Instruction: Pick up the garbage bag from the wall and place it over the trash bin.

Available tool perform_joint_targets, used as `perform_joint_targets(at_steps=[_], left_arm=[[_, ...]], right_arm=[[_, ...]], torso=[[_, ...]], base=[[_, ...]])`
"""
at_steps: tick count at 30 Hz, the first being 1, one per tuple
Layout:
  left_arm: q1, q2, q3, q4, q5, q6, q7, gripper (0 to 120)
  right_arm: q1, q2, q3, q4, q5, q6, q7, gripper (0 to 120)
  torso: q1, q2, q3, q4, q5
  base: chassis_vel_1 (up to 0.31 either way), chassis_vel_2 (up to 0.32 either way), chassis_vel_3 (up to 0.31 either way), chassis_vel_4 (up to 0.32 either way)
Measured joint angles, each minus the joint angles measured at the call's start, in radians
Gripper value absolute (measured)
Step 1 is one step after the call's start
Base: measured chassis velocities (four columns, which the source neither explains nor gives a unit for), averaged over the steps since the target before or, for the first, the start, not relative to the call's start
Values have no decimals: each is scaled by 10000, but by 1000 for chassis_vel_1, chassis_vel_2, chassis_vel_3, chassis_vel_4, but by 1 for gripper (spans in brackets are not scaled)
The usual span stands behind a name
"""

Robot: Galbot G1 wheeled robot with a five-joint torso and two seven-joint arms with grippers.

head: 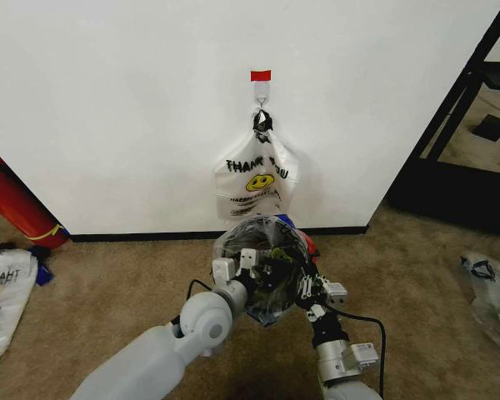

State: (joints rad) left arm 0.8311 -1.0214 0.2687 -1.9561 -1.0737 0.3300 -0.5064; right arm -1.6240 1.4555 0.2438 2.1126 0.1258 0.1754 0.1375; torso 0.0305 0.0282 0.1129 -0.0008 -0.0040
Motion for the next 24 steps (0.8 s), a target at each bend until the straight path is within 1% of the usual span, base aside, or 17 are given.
perform_joint_targets(at_steps=[4, 12, 14, 16, 20, 24], left_arm=[[-134, -32, -30, 7, 96, -76, -124, 0], [-524, -562, 598, 624, 129, -87, -182, 0], [-683, -815, 863, 1037, 260, -87, -179, 0], [-787, -915, 964, 1331, 330, -88, -174, 0], [-831, -856, 988, 1481, 361, -94, -155, 0], [-571, -376, 785, 900, 347, -87, -151, 0]], right_arm=[[-22, 29, -30, -47, -146, 62, -2, 1], [-81, 65, -189, 105, -147, 63, -12, 1], [-210, 38, -248, 230, -51, 50, -45, 1], [-273, 6, -271, 302, 67, 28, -68, 1], [-224, -23, -217, 304, 135, 1, -58, 1], [79, -32, -28, 59, 135, -27, 67, 1]], torso=[[0, 0, 0, 1, 0], [0, 0, 0, 0, 1], [0, 0, 0, -2, 3], [0, 0, 0, -3, 0], [0, 0, 0, -2, 0], [0, -1, 0, 0, 1]], base=[[0, 0, 0, 0], [0, 0, 0, 0], [0, 0, 0, 0], [0, 0, 0, 0], [0, 0, 0, 0], [0, 0, 0, 0]])
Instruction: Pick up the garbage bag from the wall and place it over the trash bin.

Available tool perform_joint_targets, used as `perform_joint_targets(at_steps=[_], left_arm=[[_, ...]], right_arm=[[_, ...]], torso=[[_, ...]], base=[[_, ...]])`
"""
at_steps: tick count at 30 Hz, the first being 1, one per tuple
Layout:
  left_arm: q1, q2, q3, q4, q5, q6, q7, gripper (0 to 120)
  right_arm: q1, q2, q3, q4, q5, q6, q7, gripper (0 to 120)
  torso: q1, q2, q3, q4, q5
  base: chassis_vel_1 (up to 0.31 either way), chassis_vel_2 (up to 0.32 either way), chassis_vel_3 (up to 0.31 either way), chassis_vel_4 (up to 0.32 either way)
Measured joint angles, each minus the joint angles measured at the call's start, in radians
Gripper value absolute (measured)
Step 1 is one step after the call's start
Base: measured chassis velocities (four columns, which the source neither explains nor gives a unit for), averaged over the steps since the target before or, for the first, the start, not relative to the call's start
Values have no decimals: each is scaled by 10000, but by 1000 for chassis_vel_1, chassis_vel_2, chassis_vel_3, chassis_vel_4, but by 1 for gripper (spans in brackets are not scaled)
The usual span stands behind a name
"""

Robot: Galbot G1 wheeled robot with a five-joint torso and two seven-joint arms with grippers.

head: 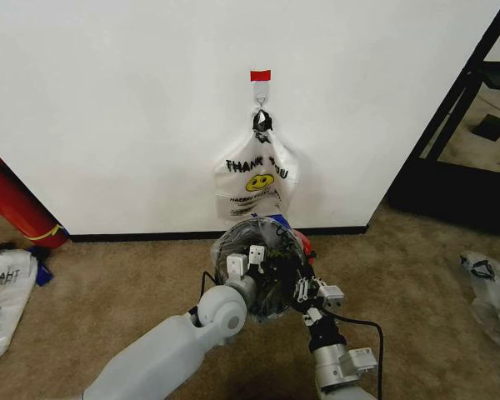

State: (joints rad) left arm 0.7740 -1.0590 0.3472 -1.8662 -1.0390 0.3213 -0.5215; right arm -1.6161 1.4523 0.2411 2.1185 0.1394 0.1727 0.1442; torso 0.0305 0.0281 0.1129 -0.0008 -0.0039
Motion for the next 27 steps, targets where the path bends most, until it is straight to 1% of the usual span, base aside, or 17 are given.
perform_joint_targets(at_steps=[1, 2, 3, 8, 9, 10, 12, 13, 15, 17, 19, 23, 27], left_arm=[[102, 134, -78, -205, -12, 11, 0, 0], [333, 404, -259, -607, -47, 39, 4, 0], [333, 404, -259, -607, -47, 39, 4, 0], [759, 886, -710, -1279, -169, 79, 7, 0], [889, 1032, -925, -1505, -251, 89, 7, 0], [889, 1032, -925, -1505, -251, 89, 7, 0], [1005, 1198, -1354, -1892, -488, 72, 7, 0], [979, 1205, -1548, -2015, -649, 40, -4, 0], [909, 1177, -1662, -2069, -771, -28, -32, 0], [882, 1164, -1691, -2089, -826, -53, -45, 0], [735, 1089, -1720, -2185, -1150, -255, -13, 0], [577, 928, -1470, -2148, -1258, -380, 98, 0], [384, 665, -1024, -1861, -1265, -395, 72, 0]], right_arm=[[108, 1, 60, -71, 8, -10, 45, 1], [280, 0, 138, -174, 45, -28, 116, 1], [280, 0, 138, -174, 45, -28, 116, 1], [521, -31, 234, -311, 169, -106, 197, 1], [576, -37, 244, -337, 191, -122, 207, 1], [576, -37, 244, -337, 191, -122, 207, 1], [609, -22, 243, -380, 197, -144, 215, 1], [599, 4, 230, -392, 172, -144, 213, 1], [579, 33, 214, -405, 129, -144, 207, 1], [572, 39, 212, -408, 117, -145, 206, 1], [539, 48, 210, -413, 81, -144, 203, 1], [500, 59, 210, -407, 68, -144, 202, 1], [437, 87, 204, -321, 46, -144, 198, 1]], torso=[[0, 0, 0, 1, 0], [0, 1, -1, 1, 0], [0, 1, -1, 1, 0], [0, 0, 0, 1, 0], [0, 0, 0, 2, -1], [0, 0, 0, 2, -1], [0, 0, 0, 1, 0], [0, 0, -1, -1, -1], [0, 0, 0, -1, 0], [0, 0, 0, -1, 0], [0, 0, 0, -1, 0], [0, 0, 0, -2, 0], [0, 0, 0, -1, 0]], base=[[0, 0, 0, 0], [0, 0, 0, 0], [0, 0, 0, 0], [0, 0, 0, 0], [0, 0, 0, 0], [0, 0, 0, 0], [0, 0, 0, 0], [0, 0, 0, 0], [0, 0, 0, 0], [0, 0, 0, 0], [0, 0, 0, 0], [0, 0, 0, 0], [0, 0, 0, 0]])
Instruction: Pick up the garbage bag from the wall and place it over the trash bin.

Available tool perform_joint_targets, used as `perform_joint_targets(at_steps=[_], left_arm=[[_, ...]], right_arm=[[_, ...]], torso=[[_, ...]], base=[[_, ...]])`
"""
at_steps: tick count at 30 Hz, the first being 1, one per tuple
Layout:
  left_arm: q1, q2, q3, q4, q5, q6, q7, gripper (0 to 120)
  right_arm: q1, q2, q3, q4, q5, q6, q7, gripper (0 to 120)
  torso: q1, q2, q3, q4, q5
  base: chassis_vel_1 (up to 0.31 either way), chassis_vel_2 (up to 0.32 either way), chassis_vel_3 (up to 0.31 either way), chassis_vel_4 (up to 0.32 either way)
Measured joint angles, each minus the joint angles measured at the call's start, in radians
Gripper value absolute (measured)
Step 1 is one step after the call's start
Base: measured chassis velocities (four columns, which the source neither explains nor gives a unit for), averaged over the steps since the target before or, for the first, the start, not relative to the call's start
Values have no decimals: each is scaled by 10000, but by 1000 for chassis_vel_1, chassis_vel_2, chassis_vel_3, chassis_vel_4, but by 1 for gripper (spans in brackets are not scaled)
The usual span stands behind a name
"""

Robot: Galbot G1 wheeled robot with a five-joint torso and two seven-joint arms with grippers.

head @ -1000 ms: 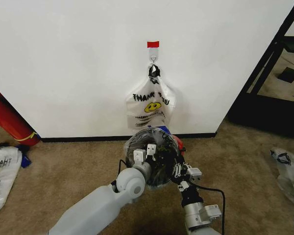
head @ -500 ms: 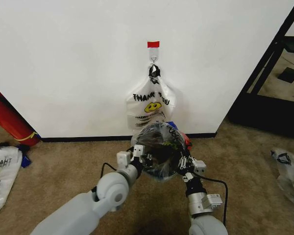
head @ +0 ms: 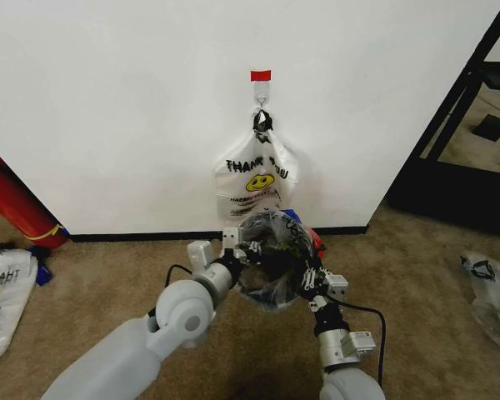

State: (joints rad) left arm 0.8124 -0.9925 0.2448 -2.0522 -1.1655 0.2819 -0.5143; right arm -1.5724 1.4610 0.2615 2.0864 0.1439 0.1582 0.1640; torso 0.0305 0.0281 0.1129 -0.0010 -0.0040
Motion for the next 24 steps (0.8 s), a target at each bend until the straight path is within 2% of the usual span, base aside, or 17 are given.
perform_joint_targets(at_steps=[24], left_arm=[[-788, -849, 964, 1265, -95, -82, -82, 0]], right_arm=[[-453, 113, -261, 384, -434, 83, -234, 1]], torso=[[0, 0, 0, 1, 1]], base=[[0, 0, 0, 0]])
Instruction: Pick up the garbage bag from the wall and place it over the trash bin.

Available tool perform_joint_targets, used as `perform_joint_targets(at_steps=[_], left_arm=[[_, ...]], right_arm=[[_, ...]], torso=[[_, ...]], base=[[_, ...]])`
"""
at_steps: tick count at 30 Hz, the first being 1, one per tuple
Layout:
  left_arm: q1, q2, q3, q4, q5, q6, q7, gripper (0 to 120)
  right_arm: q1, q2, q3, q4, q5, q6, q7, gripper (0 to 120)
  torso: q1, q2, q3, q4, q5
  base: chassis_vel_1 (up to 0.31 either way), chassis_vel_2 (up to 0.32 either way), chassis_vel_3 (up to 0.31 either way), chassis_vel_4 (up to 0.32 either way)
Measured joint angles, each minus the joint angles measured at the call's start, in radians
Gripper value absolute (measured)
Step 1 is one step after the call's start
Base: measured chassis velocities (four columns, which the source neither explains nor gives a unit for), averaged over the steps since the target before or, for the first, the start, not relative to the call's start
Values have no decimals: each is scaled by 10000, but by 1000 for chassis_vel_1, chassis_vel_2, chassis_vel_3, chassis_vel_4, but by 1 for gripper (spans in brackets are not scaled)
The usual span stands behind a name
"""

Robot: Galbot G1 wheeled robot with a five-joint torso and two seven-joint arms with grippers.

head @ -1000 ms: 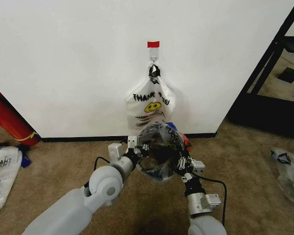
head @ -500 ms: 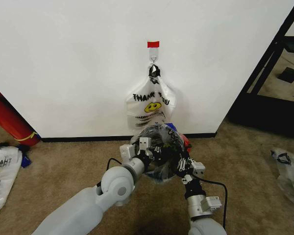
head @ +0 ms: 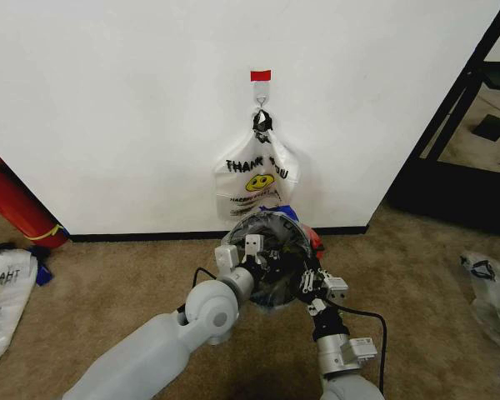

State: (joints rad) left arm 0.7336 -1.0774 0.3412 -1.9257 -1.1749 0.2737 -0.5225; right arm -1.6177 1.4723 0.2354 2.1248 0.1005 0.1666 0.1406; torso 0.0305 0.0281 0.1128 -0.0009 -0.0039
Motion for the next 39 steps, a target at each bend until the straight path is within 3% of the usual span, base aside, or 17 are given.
perform_joint_targets(at_steps=[27, 39], left_arm=[[-144, -255, -15, 1273, 734, -206, 60, 0], [407, 658, -320, -350, 398, -55, 29, 0]], right_arm=[[-713, -274, -161, 1331, 799, -100, -228, 1], [-19, -200, 94, 401, 474, -1, -53, 1]], torso=[[0, 0, 0, -1, -2], [0, 0, 0, 2, 0]], base=[[0, 0, 0, 0], [0, 0, 0, 0]])
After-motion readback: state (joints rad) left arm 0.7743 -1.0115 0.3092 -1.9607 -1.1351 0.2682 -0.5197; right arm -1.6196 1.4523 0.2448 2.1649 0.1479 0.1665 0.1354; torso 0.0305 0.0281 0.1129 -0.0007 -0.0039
